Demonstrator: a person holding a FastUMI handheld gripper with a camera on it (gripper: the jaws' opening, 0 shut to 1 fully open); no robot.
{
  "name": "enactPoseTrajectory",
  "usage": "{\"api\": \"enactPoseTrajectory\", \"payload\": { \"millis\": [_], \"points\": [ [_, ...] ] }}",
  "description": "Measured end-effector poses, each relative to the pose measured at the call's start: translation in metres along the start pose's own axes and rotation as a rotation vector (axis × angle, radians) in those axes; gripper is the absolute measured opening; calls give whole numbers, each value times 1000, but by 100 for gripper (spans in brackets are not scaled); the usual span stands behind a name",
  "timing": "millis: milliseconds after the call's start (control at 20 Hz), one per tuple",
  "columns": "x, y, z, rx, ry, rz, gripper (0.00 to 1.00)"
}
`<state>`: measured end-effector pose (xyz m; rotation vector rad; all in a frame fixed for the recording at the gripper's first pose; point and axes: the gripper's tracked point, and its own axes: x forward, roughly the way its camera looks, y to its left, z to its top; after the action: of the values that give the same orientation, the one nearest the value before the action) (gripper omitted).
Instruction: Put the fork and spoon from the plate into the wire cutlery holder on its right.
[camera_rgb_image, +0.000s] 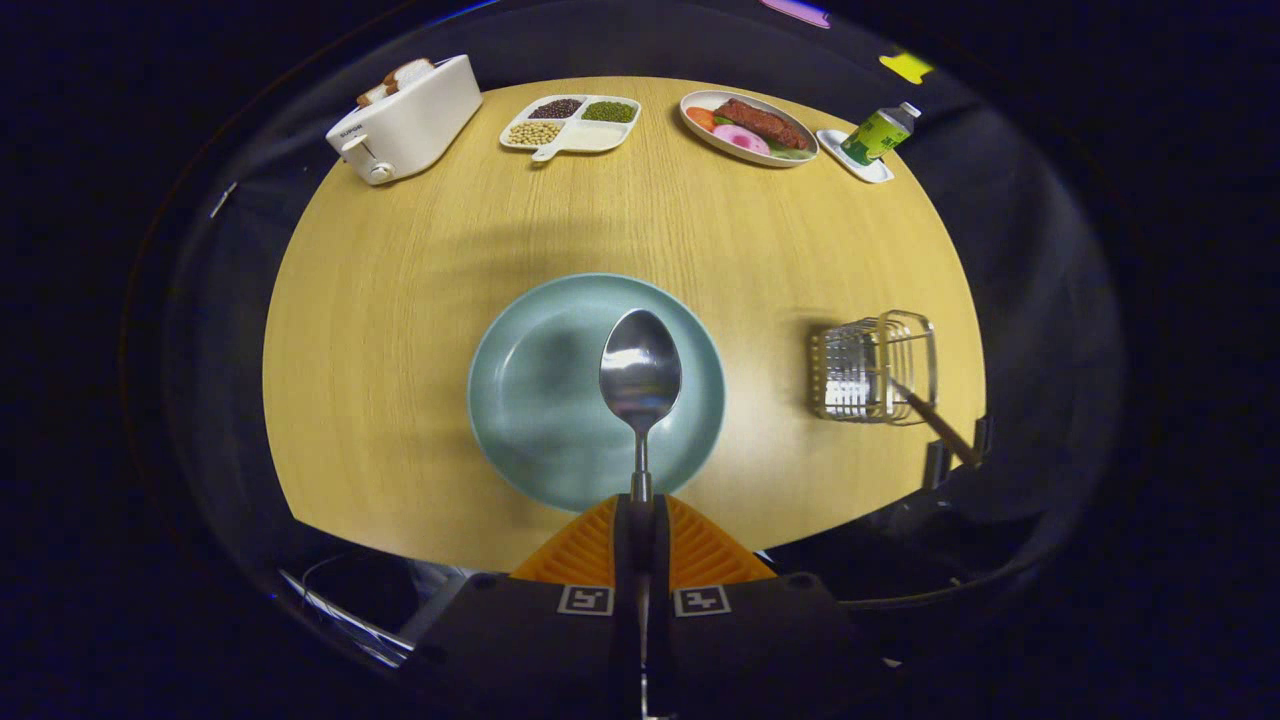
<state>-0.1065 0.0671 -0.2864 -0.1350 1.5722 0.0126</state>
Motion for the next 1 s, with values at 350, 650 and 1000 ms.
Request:
{"api": "enactPoseTrajectory", "payload": {
  "millis": [350,650,1000],
  "points": [
    [-37,-140,-8,13,189,-107,7],
    [-11,-187,9,6,321,-18,7],
    [21,-204,13,2,455,27,7]
  ]
}}
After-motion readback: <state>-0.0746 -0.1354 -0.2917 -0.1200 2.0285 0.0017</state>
